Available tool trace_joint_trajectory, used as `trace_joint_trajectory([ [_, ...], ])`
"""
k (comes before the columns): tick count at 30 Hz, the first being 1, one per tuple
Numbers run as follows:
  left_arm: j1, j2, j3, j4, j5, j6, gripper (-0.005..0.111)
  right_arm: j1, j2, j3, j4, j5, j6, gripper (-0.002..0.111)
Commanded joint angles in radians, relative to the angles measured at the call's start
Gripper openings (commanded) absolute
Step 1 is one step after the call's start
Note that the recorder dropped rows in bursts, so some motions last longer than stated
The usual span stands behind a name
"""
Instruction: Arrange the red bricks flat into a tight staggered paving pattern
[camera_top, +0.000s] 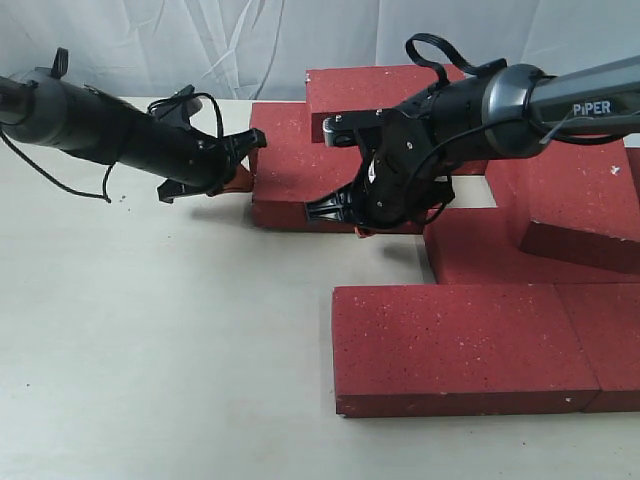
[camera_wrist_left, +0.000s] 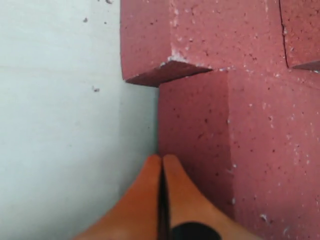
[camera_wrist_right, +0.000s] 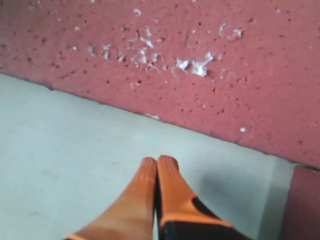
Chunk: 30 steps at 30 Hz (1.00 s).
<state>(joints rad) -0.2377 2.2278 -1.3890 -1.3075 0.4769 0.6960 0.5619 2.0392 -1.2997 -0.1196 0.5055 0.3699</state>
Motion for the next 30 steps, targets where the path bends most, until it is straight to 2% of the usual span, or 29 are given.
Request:
trace_joint_trajectory([
  [1,-0.005,0.02,-0.018,-0.008,0.029,0.0,0.0,-0.004,0.001,0.001,-0.011,0.011,0.001,-0.001],
  [5,0.022,0.016,-0.018,0.012,0.097,-0.004,0.0,-0.004,-0.011,0.001,-0.011,0.039,0.001,-0.001],
  [11,0.104,0.004,-0.018,0.098,0.193,-0.041,0.0,-0.004,-0.099,0.001,-0.007,0.093,0.001,-0.001],
  [17,0.204,0.0,-0.018,0.151,0.415,-0.119,0.0,-0.01,-0.204,0.001,-0.016,0.156,-0.034,-0.001],
  [19,0.211,-0.016,-0.018,0.216,0.467,-0.129,0.0,-0.035,-0.22,0.001,0.024,0.16,-0.086,-0.001],
  [21,0.208,-0.046,-0.016,0.347,0.468,-0.193,0.0,-0.076,-0.231,0.001,0.084,0.182,-0.126,-0.001],
  [24,0.186,-0.104,-0.012,0.537,0.441,-0.294,0.0,-0.143,-0.234,0.001,0.172,0.237,-0.193,-0.001],
  [30,0.133,-0.224,-0.01,0.801,0.373,-0.466,0.0,-0.274,-0.234,0.001,0.335,0.329,-0.341,-0.001],
])
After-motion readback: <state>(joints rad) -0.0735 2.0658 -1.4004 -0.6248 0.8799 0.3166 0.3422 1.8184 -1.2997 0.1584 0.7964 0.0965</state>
